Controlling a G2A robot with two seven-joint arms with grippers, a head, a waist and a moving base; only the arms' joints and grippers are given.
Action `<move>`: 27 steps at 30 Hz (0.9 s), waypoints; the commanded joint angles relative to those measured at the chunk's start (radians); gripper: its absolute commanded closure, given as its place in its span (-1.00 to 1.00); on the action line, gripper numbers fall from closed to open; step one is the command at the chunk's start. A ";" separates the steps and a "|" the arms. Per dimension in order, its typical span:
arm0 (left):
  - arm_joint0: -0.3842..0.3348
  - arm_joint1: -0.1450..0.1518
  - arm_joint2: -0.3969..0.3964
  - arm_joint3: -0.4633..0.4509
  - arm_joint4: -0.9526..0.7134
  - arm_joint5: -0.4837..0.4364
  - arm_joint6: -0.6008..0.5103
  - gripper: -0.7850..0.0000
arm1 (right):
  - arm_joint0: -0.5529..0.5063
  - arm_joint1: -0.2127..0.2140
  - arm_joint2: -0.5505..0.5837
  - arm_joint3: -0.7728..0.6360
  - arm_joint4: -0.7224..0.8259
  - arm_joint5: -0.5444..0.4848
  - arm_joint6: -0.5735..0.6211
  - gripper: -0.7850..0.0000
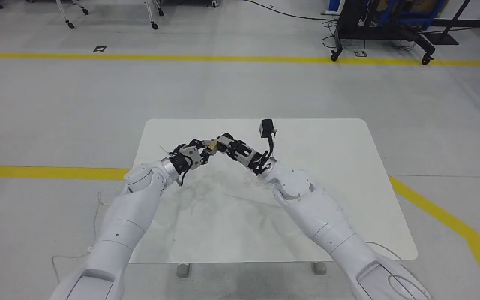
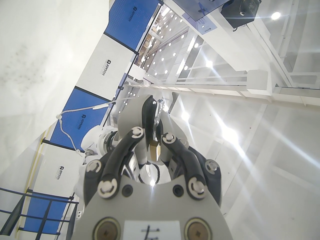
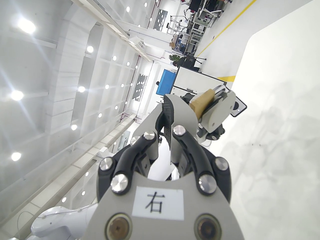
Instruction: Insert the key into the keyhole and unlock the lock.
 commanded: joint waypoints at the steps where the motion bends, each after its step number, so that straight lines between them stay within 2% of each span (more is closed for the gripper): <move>1: 0.000 0.000 -0.001 -0.001 0.001 0.000 -0.001 1.00 | 0.000 -0.002 0.004 0.002 0.012 -0.009 0.008 1.00; 4: -0.001 0.001 -0.005 -0.006 0.010 -0.023 0.003 1.00 | -0.007 -0.004 0.022 -0.008 0.073 -0.025 0.039 0.98; 5: -0.002 0.002 -0.005 -0.010 0.029 -0.043 0.010 1.00 | -0.016 -0.004 0.031 -0.017 0.120 -0.025 0.065 0.81; 6: -0.005 0.005 -0.005 -0.015 0.066 -0.078 0.027 1.00 | -0.024 -0.004 0.040 -0.025 0.174 -0.014 0.102 0.51; 13: 0.006 0.014 -0.016 -0.052 0.147 -0.207 0.007 1.00 | -0.050 0.005 0.098 -0.011 0.441 0.195 0.346 -0.03; 15: 0.010 0.014 -0.017 -0.055 0.146 -0.225 -0.018 1.00 | -0.055 0.005 0.106 -0.004 0.486 0.238 0.390 -0.29; 17: 0.010 0.014 -0.017 -0.054 0.148 -0.239 -0.036 1.00 | -0.058 0.004 0.110 0.002 0.515 0.262 0.415 -0.18; 18: 0.008 0.014 -0.016 -0.052 0.150 -0.243 -0.044 1.00 | -0.059 0.004 0.112 0.005 0.525 0.267 0.423 0.02; 23: 0.004 0.011 -0.011 -0.041 0.143 -0.253 -0.067 1.00 | -0.059 0.001 0.114 0.014 0.546 0.290 0.447 0.13; 27: -0.003 0.010 -0.005 -0.032 0.154 -0.258 -0.081 1.00 | -0.053 -0.001 0.111 0.028 0.541 0.303 0.443 0.30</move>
